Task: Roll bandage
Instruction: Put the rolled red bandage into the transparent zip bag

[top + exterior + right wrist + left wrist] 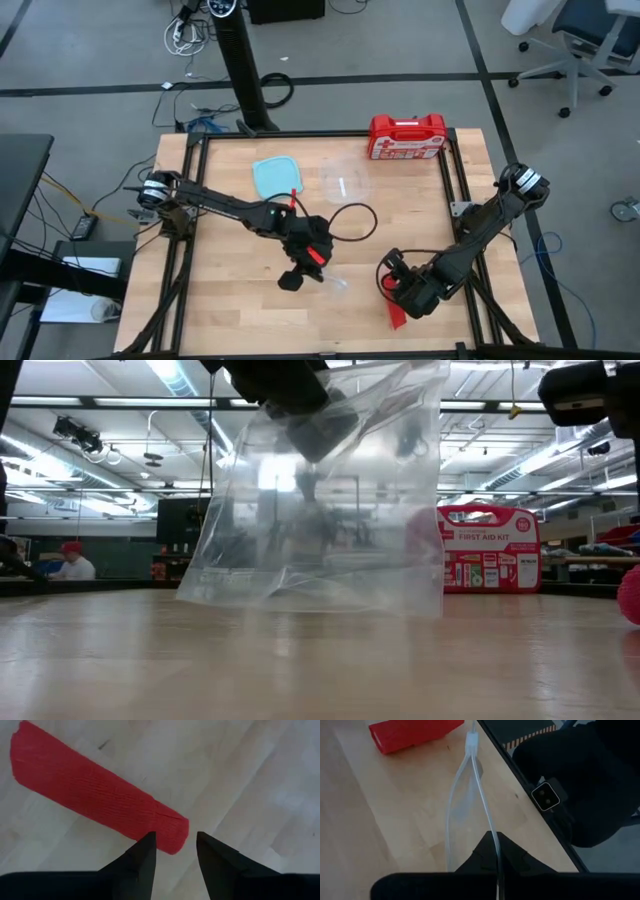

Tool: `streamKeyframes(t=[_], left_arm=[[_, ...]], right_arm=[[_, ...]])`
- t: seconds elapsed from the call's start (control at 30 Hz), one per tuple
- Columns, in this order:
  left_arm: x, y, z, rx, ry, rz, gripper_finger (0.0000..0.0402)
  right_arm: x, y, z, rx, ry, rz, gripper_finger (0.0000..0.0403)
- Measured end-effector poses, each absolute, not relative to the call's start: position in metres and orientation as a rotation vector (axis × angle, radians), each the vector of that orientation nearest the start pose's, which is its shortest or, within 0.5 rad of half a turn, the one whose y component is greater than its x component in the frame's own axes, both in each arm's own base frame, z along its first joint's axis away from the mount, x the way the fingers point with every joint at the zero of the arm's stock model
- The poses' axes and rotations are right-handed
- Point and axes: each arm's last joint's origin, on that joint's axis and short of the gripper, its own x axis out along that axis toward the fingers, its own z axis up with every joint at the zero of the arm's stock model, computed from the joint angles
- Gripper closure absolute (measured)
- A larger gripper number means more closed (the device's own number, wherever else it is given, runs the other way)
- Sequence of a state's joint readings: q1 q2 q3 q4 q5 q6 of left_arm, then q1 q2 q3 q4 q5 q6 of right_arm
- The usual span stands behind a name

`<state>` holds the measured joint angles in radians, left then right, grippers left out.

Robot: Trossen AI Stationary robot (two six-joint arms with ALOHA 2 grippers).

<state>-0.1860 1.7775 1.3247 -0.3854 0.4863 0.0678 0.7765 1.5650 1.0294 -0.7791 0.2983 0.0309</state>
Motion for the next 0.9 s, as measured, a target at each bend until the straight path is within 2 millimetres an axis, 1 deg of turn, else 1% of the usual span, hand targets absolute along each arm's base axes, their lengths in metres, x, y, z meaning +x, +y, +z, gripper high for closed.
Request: streamKeyframes(t=[0.07,0.13,0.27,0.43,0.67,0.83,0.9], left_arm=[[0.374,-0.084,0.239,-0.074,0.823,-0.660,0.0401],[0.374,-0.084,0.239,-0.087,0.827,-0.660,0.0401],[0.374,-0.082,0.240,-0.127,0.831,-0.682,0.0401],[0.375,-0.077,0.240,-0.151,0.836,-0.667,0.0401],[0.375,-0.078,0.240,-0.201,0.851,-0.673,0.0401],[0.375,-0.077,0.240,-0.221,0.858,-0.665,0.0401],[0.375,-0.078,0.240,-0.224,0.860,-0.665,0.0401]], right_arm=[[0.207,0.195,0.202,-0.637,1.150,0.421,0.0266],[0.205,0.198,0.201,-0.641,1.156,0.489,0.0265],[0.202,0.204,0.200,-0.732,1.125,0.591,0.0263],[0.205,0.202,0.198,-0.831,1.103,0.596,0.0257],[0.215,0.200,0.172,-0.976,1.175,0.628,0.0249],[0.214,0.204,0.170,-1.095,1.147,0.663,0.0241],[0.213,0.204,0.170,-1.135,1.134,0.648,0.0239]])
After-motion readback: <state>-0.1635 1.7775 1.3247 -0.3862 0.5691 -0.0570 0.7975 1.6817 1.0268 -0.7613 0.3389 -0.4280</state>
